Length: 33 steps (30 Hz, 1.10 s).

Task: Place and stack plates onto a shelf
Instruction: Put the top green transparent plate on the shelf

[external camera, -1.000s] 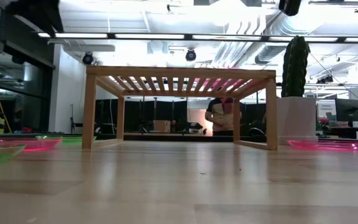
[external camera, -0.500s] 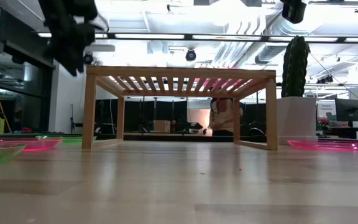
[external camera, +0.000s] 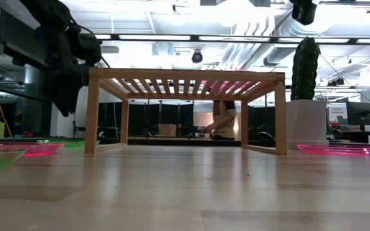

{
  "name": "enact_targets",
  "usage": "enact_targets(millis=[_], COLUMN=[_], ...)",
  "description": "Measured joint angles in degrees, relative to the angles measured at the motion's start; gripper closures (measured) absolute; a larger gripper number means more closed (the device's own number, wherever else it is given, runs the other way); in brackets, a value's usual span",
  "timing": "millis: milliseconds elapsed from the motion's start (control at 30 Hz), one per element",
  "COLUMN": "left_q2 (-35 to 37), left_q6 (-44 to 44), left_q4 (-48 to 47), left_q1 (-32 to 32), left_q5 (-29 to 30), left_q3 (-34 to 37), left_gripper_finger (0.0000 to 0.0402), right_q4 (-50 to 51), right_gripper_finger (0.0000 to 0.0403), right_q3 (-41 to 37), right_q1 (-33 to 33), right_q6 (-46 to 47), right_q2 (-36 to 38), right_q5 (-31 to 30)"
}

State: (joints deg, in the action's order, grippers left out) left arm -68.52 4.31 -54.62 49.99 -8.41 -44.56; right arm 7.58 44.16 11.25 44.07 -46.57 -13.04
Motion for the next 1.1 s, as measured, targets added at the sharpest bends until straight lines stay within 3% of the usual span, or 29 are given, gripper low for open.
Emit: enact_targets(millis=[333,533,1100], left_q2=[-2.94,-9.26,-17.67], left_q6=[-2.69,-4.85,-5.24], left_q4=[5.6,5.7,12.74], left_q1=[-2.27,-4.05,-4.27], left_q5=[2.01,7.83,10.61], left_q3=[2.5,2.54,2.54], left_gripper_finger=[0.0257,0.0257,0.0257], right_q4=[0.1,0.21,0.32], right_gripper_finger=[0.021,0.021,0.021], right_q3=[0.0,0.0,0.0], right_q1=[0.0,0.0,0.0], right_q6=[0.0,1.01,1.09], right_q2=[0.0,0.0,0.0], right_q5=[-3.07,-3.08,-3.1])
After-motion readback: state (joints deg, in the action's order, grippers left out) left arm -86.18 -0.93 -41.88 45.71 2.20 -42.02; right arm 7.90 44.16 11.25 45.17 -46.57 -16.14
